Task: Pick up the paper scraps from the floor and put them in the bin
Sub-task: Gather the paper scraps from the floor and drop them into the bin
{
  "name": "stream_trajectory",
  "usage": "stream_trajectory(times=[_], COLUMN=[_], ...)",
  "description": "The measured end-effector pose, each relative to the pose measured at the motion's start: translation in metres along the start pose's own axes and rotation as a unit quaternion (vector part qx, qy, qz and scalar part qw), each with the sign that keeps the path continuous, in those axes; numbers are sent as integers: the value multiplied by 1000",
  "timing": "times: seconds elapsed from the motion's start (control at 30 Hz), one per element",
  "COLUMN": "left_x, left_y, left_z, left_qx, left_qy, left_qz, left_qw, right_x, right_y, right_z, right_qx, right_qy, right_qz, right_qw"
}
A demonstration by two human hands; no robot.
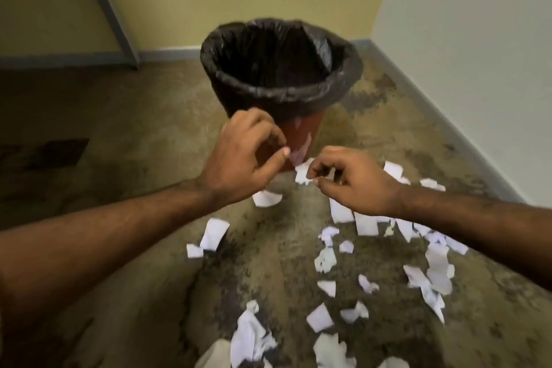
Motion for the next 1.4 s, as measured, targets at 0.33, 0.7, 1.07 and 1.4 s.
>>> stream_trajectory(times=[0.33, 0.7, 1.07, 1.4], left_x=[-195, -196, -181, -198], left_y=[-88, -93, -93, -110], left_z=[63, 83, 83, 82], left_qx=[115, 69, 72, 107], left_qy=[-599, -531, -459, -420], left_qz=[-65, -49, -68, -184], left_qw=[789, 843, 883, 882], right_x=[-50, -128, -136, -120], right_y=[18, -16, 14, 77], right_z=[122, 260, 240, 158], right_qx=[-142, -186, -225, -234], right_qy=[-350, -405, -455, -374], right_qz=[65, -106, -204, -92], right_qw=[924, 889, 837, 893])
Point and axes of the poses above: each hand's wrist, its own x-axis towards the middle knuckle, its own z-axis out of the palm, y = z × x, the point moved 3 cm from there along x, towards the middle knuckle, and after that the axes turned 13 degrees about x, right-handed, at the moved point
